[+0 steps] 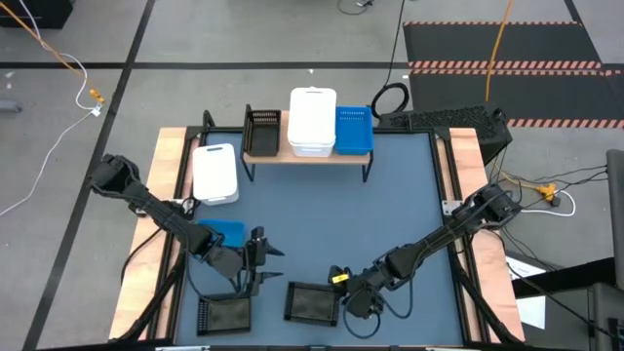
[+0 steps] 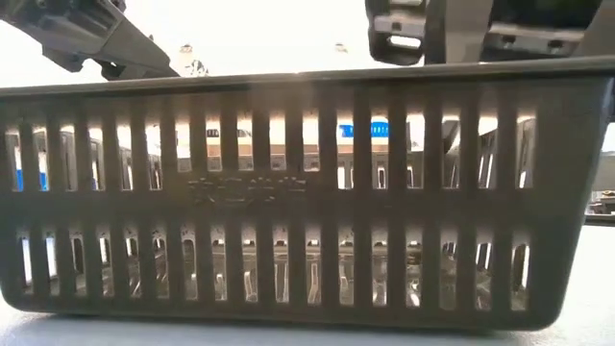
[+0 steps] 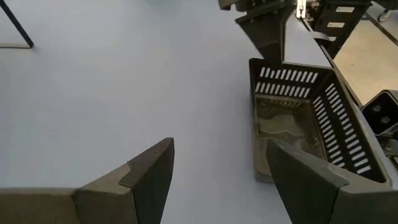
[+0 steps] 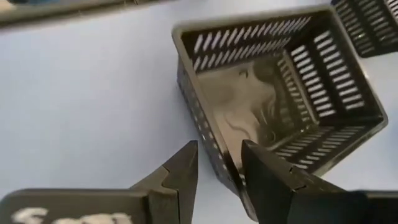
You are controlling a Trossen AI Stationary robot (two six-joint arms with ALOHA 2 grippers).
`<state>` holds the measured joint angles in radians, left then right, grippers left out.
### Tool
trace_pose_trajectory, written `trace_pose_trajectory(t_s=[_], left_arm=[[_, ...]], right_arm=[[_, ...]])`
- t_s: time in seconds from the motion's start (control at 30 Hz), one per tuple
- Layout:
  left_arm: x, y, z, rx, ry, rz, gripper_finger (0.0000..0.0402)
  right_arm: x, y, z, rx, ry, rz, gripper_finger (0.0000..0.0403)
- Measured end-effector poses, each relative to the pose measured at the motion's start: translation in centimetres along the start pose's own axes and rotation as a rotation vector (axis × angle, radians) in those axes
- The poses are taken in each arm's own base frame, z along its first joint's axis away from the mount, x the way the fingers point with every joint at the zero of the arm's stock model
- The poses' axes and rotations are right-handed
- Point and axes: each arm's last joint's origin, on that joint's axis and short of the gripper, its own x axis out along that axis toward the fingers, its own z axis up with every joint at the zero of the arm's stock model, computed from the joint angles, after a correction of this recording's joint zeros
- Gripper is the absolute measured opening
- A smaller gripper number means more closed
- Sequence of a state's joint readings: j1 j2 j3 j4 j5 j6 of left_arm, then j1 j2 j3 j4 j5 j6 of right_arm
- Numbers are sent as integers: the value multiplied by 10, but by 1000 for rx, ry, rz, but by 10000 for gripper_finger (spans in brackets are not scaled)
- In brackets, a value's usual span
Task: Stack baskets on shelf by color
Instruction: Stack the right black bin on top of the other black bin on the shelf
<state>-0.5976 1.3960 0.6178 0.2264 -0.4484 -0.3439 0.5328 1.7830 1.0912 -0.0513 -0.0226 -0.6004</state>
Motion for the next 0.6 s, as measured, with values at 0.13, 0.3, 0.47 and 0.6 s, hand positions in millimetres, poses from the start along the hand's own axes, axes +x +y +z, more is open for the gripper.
trace_pose_trajectory(t_s=[0.13,0.3,0.47,0.6], left_arm=[[0,0,0,1,-1,2,257],[-4,2,3,23,3,12,257],[-27,9,22,60,5,96,257],[-68,23,54,153,-20,256,257]], right_arm=[[4,-5,-7,-7,20,2,110],[1,-13,-8,27,-59,49,40],[-24,-32,3,82,-188,84,14],[-69,-67,10,173,-252,9,8]])
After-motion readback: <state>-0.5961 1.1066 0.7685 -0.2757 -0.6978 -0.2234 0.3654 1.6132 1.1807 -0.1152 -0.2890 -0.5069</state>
